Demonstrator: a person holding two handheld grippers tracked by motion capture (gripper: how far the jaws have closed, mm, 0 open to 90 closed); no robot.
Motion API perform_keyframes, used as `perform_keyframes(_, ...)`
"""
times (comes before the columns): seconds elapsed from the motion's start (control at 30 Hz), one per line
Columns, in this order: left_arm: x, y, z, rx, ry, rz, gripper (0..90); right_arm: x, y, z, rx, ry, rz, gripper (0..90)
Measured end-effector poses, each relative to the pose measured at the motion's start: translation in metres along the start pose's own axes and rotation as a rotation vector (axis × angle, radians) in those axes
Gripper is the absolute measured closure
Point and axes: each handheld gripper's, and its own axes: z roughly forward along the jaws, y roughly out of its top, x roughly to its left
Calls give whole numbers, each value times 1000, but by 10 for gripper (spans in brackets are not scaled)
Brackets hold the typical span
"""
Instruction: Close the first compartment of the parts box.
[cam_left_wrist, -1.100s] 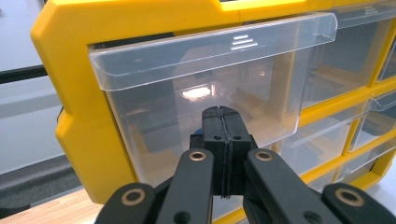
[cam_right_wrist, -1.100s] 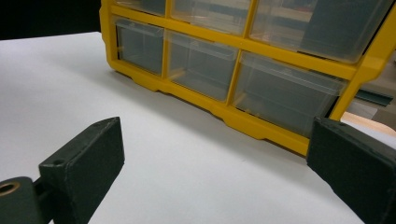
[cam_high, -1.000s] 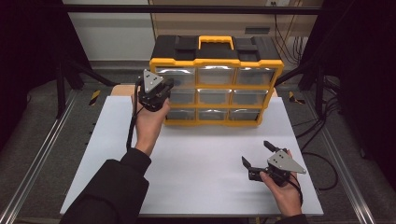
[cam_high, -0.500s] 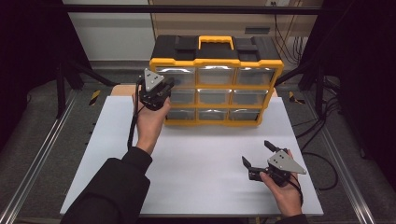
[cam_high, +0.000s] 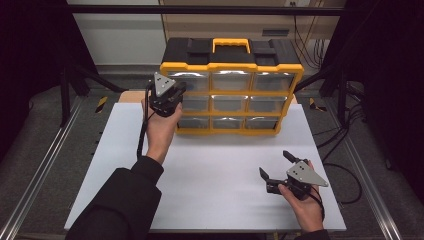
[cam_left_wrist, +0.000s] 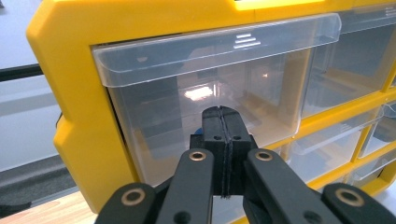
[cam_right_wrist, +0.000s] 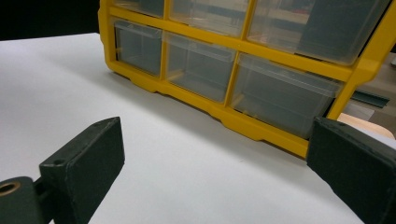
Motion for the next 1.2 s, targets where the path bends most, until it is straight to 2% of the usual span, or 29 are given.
perform_keyframes(1.2, 3, 1, 8, 10, 12, 8, 895, 0, -1, 0, 3, 6, 5, 46)
